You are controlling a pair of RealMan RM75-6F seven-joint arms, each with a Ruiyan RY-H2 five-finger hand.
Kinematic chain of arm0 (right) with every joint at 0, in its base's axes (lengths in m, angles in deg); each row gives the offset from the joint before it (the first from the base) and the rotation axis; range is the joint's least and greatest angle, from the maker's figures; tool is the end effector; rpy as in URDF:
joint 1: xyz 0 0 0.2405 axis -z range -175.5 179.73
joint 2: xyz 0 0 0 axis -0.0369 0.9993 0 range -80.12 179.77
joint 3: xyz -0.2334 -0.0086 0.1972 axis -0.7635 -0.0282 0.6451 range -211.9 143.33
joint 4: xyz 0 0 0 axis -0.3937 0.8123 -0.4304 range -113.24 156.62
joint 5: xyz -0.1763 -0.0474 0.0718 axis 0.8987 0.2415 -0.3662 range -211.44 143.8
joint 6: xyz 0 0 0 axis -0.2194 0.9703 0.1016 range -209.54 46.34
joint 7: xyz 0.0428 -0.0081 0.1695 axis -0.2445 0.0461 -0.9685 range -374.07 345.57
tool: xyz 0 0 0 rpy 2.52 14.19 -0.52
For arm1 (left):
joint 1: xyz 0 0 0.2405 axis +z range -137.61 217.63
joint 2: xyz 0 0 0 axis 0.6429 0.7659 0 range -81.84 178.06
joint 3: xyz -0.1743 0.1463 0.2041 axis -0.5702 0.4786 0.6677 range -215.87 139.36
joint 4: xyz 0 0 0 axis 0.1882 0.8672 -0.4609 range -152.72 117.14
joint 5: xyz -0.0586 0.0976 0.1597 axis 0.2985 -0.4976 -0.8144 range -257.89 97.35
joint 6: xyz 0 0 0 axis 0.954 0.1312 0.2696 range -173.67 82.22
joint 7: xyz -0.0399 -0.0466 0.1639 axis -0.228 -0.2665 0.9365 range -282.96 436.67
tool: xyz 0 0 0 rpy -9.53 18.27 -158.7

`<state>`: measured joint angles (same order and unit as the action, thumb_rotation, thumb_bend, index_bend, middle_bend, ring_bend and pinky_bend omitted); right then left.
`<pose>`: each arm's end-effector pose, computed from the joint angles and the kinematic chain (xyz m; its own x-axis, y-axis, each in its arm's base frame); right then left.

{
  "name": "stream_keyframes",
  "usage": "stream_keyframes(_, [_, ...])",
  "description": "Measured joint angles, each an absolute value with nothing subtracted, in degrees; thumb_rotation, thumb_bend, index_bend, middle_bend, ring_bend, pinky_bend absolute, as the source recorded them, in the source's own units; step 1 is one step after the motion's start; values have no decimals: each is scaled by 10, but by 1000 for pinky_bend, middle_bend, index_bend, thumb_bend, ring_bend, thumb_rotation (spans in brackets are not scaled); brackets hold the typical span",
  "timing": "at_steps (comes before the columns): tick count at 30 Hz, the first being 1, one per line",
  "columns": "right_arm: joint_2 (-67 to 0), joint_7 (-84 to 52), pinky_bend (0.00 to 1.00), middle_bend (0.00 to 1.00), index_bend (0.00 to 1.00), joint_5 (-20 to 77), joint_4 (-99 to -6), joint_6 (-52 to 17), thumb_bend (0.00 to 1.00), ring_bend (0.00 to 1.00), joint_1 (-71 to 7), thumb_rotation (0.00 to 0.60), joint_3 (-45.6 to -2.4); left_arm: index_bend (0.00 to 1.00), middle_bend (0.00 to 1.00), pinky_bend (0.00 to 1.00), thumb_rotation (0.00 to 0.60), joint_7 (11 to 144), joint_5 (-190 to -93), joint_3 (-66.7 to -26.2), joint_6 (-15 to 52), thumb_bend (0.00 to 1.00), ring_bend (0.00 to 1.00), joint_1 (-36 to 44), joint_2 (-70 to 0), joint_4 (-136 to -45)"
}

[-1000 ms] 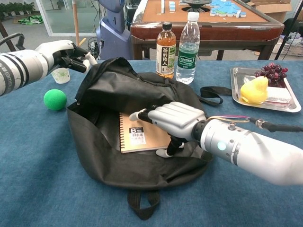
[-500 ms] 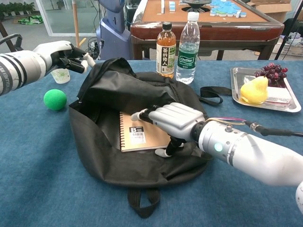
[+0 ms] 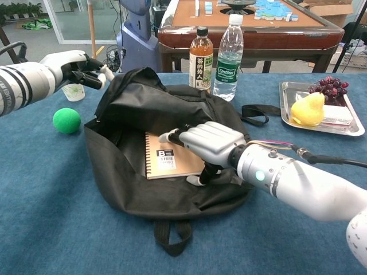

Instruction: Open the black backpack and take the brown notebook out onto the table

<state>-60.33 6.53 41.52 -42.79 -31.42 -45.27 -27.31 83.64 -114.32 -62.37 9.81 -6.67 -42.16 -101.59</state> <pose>-0.1223 -0.3708 -0.1519 0.5949 -0.2328 0.7694 -0.7009 -0.6188 0.3547 -0.1753 0.4605 0.0153 -0.1955 0.2460 0.9494 0.9792 0.1034 0.1749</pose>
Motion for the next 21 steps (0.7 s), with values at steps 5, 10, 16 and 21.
stream_keyframes(5, [-608, 62, 69, 98, 113, 421, -421, -312, 382, 18, -455, 600, -271, 476, 142, 101, 600, 835, -1144, -624, 97, 625, 139, -67, -422, -1014])
stream_keyframes(10, [-612, 62, 68, 98, 113, 427, -417, -309, 444, 18, -456, 600, -270, 475, 142, 101, 600, 833, -1144, -623, 95, 624, 139, -66, -422, -1012])
stream_keyframes(16, [-617, 63, 69, 99, 113, 433, -413, -305, 540, 18, -458, 600, -269, 474, 142, 101, 600, 829, -1145, -623, 93, 624, 139, -65, -422, -1011])
stream_keyframes(21, [-619, 61, 69, 105, 113, 439, -409, -299, 545, 18, -458, 600, -268, 472, 142, 101, 600, 828, -1146, -624, 93, 624, 139, -65, -422, -1010])
